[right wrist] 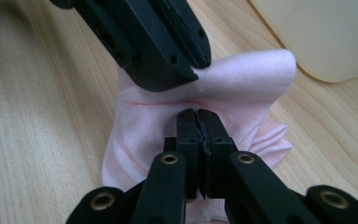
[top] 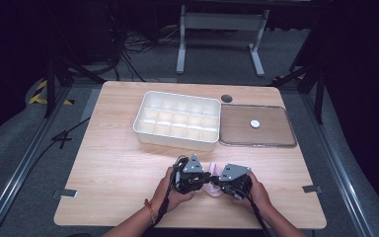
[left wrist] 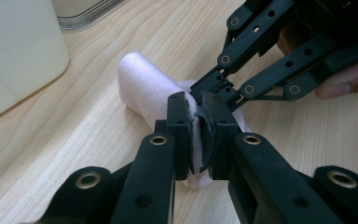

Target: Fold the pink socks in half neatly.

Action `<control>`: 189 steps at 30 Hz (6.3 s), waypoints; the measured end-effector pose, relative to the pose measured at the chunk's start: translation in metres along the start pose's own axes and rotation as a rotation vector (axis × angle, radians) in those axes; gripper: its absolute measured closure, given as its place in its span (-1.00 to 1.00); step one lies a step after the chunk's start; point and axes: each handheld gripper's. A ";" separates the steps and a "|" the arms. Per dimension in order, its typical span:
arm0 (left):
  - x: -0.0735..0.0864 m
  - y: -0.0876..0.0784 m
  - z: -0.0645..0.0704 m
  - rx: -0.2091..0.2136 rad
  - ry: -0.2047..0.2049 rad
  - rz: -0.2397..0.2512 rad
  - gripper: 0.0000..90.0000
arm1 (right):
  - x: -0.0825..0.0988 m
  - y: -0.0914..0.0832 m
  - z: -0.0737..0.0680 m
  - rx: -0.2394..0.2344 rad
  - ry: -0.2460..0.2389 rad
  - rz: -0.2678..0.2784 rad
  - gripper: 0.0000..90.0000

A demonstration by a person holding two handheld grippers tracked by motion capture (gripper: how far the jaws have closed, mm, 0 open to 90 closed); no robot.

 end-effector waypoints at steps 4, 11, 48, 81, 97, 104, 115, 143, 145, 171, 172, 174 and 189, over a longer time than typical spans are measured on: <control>0.000 -0.002 -0.001 -0.005 -0.009 0.003 0.84 | 0.002 -0.007 0.006 -0.019 0.025 0.046 0.82; 0.000 -0.002 -0.002 -0.006 -0.009 0.004 0.84 | 0.005 -0.024 0.013 0.027 0.034 0.038 0.80; -0.001 0.026 0.018 0.041 0.028 -0.011 0.70 | 0.020 -0.015 0.028 -0.003 0.109 0.009 0.99; -0.008 0.001 0.013 0.078 0.024 0.064 0.57 | 0.009 -0.013 0.034 -0.041 0.162 0.069 0.77; 0.008 0.022 0.021 0.104 0.149 -0.035 0.63 | 0.015 -0.017 0.031 -0.037 0.129 0.063 0.77; 0.010 0.026 0.026 0.090 0.184 -0.029 0.64 | 0.015 -0.018 0.032 0.003 0.122 0.060 0.74; 0.010 0.027 0.025 0.093 0.183 -0.032 0.66 | 0.011 -0.024 0.032 0.038 0.117 0.085 0.77; 0.009 0.027 0.024 0.106 0.142 -0.039 0.66 | 0.017 -0.017 0.031 0.018 0.112 0.040 0.96; 0.009 0.027 0.024 0.107 0.142 -0.038 0.66 | 0.018 -0.016 0.032 0.035 0.111 0.021 0.97; 0.009 0.028 0.024 0.103 0.146 -0.034 0.66 | 0.015 -0.014 0.024 -0.043 0.100 0.067 0.99; 0.009 0.028 0.024 0.103 0.146 -0.034 0.66 | 0.015 -0.014 0.024 -0.040 0.099 0.065 1.00; 0.010 0.028 0.024 0.105 0.141 -0.031 0.66 | 0.015 -0.014 0.023 -0.041 0.096 0.062 1.00; 0.003 0.022 0.020 0.131 0.108 -0.014 0.58 | 0.011 -0.020 0.023 -0.032 0.093 0.084 0.79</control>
Point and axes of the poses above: each handheld gripper's, and its own axes: y roughly forward along the jaws, x roughly out of its underside, z roughly to its right, and after that the axes turned 5 degrees about y, right-handed
